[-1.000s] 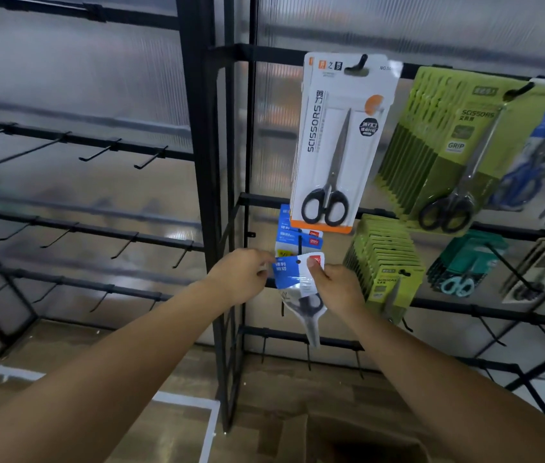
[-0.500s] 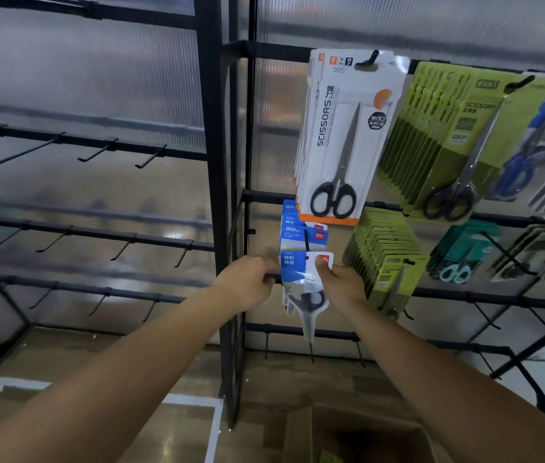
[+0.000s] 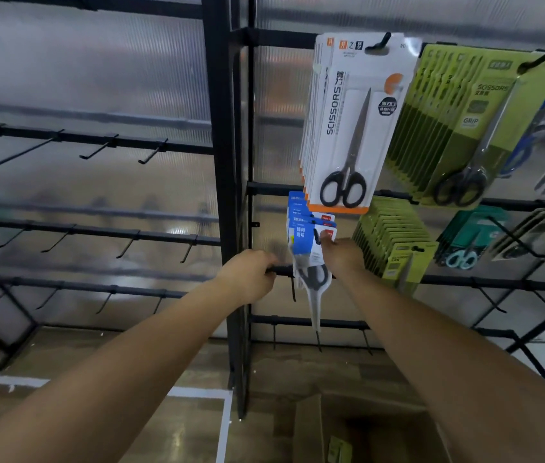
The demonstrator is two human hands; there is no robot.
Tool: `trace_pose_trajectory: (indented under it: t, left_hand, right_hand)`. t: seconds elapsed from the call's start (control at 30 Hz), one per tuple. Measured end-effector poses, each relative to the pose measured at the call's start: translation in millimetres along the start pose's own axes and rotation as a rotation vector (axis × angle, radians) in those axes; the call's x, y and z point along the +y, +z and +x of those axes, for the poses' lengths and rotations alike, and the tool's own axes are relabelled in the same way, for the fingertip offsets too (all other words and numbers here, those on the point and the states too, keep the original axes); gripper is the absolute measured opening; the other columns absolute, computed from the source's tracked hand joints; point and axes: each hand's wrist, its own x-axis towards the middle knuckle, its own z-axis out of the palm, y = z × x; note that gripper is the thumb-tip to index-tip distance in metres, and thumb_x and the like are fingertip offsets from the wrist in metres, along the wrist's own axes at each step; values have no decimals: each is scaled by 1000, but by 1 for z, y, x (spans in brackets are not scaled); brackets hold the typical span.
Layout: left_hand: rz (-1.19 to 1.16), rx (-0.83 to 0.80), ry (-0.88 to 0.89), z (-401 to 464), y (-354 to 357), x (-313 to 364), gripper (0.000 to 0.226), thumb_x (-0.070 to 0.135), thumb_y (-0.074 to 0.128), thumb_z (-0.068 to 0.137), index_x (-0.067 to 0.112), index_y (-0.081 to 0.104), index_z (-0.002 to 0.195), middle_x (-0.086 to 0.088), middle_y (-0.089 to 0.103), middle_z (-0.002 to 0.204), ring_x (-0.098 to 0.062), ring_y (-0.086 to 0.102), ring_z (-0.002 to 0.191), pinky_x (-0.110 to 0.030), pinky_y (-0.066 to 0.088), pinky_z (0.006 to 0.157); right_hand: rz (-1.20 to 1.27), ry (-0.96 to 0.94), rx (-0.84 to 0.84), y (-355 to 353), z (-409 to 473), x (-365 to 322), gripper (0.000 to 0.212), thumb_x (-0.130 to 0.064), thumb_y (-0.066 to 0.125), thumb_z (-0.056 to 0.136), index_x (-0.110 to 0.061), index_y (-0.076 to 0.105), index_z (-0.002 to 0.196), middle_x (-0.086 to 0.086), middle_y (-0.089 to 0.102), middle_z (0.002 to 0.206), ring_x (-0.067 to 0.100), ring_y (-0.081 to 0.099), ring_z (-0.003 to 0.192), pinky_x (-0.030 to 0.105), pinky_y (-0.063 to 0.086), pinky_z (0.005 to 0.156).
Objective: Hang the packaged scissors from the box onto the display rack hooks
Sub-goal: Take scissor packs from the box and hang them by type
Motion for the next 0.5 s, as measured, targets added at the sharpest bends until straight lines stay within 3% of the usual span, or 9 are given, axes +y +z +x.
trace_pose_trajectory:
  t: [0.1,0.23,0.37,0.5]
  left_hand:
    - [47,-13,-22,10,-7,3,28,11,45,95,13,57,120,-10,60,117,-26,55,112,-36,46,95]
    - [23,19,14,30,-6,15,33,17,47,95,15,54,127,-8,56,127,-25,51,119,-32,42,98]
    - [54,-24,48,47,19,35,33,15,45,95,15,54,127,-6,55,129,-24,51,117,-25,38,88]
    - [-12,-168,-18,58,62,64,37,15,46,96,15,49,134,-5,47,139,-21,45,126,-27,34,101]
  right_hand:
    - [-135,0,-13,-5,10,-14,45,-43,35,98,-4,56,101,11,56,91,30,55,90,28,35,69]
    - [-333,-65,19,-23,11,-16,38,-33,42,97,-2,56,113,18,57,119,33,54,108,29,39,77]
    - [-503,-234,22,-39,-4,-3,28,-23,45,94,-3,59,106,17,60,114,32,56,105,28,43,76]
    - [-543,-300,-20,-61,-24,30,25,-22,44,94,-8,64,101,13,64,104,28,59,96,28,44,70]
